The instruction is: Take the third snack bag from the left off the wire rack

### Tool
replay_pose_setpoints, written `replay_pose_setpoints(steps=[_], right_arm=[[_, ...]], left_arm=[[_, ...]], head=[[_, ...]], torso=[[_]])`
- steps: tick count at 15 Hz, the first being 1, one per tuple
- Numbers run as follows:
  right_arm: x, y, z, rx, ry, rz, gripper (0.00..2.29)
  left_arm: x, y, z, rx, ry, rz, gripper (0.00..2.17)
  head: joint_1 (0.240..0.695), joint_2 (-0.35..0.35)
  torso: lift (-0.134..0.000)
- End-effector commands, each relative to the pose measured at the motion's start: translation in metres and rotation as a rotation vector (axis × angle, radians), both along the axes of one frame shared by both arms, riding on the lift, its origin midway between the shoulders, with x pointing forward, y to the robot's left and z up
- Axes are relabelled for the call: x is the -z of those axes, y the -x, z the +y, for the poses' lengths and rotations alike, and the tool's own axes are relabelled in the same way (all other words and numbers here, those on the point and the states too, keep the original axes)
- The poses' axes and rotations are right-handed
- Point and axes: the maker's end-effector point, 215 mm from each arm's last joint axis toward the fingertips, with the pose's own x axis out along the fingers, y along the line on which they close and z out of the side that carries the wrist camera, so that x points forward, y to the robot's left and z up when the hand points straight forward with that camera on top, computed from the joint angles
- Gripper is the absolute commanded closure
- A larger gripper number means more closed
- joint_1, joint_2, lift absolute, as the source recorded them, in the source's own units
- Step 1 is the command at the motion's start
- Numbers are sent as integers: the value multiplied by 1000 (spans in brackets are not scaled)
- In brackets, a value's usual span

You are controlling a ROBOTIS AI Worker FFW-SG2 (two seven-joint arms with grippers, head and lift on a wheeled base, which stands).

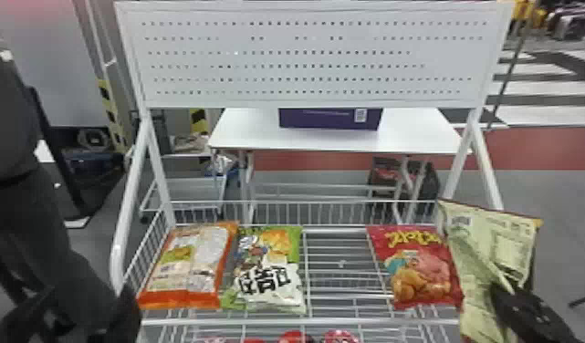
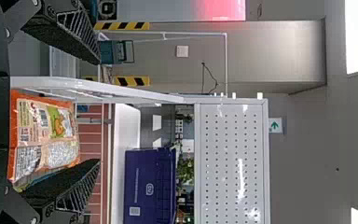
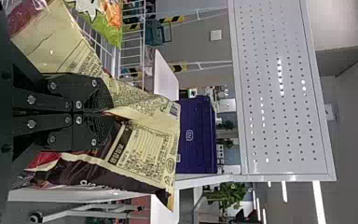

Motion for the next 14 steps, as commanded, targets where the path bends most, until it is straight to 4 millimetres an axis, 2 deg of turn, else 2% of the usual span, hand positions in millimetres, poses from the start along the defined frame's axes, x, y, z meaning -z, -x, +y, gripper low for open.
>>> replay_pose_setpoints(steps=[1,14], right_arm=[[-1,-1,-1,1,0,-5,2246],[-6,-3,1,-3,-3,-20,2246]], left_arm=[[0,0,-1,3,1,-1,147],[-4,-3,-2,5,0,-11,147]], head=[[499,0],[499,0]], torso=[[0],[0]])
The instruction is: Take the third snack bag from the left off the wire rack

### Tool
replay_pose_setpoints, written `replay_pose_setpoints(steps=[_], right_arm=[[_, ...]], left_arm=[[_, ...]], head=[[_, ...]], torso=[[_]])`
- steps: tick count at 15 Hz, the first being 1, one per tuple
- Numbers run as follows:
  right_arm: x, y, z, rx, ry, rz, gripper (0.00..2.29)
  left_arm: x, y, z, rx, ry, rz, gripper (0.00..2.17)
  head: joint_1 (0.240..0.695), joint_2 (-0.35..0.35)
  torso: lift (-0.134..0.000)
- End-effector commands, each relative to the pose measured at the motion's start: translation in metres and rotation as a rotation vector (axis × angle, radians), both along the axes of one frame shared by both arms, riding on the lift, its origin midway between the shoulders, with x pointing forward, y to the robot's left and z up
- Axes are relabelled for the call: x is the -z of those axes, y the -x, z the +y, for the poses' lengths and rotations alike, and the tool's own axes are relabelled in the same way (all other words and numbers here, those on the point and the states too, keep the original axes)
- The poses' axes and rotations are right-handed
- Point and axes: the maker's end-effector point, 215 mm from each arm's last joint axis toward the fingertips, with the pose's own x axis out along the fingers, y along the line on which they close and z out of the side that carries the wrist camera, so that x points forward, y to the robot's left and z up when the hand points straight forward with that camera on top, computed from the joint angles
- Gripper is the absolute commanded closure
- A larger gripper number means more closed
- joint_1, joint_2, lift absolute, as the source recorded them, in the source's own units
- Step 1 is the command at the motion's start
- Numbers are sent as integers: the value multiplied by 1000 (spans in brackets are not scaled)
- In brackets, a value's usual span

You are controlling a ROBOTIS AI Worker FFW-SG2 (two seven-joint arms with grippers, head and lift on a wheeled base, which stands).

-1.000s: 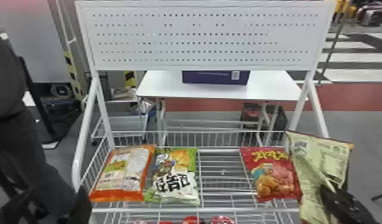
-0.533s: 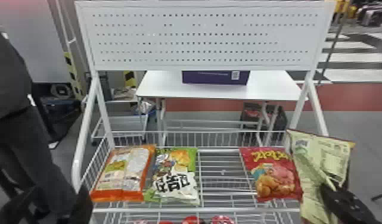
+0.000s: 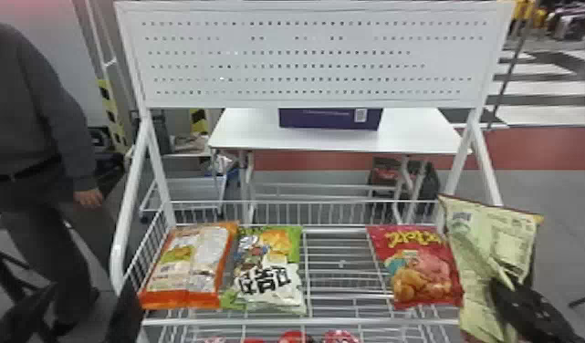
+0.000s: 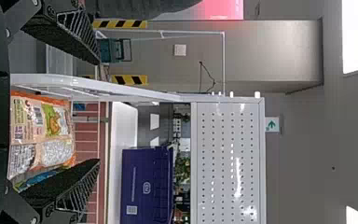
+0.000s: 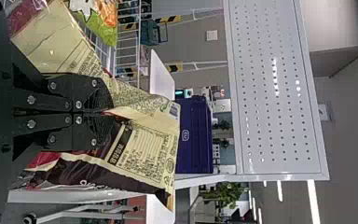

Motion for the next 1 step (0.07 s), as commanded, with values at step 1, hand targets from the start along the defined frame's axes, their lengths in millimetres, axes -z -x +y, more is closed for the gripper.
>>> replay_pose_setpoints(steps=[1], right_arm=[[0,-1,0,-2,2,-1,2246]], left_arm=[[0,0,1,-1,-2,0,147]], head=[[499,0]], torso=[[0]])
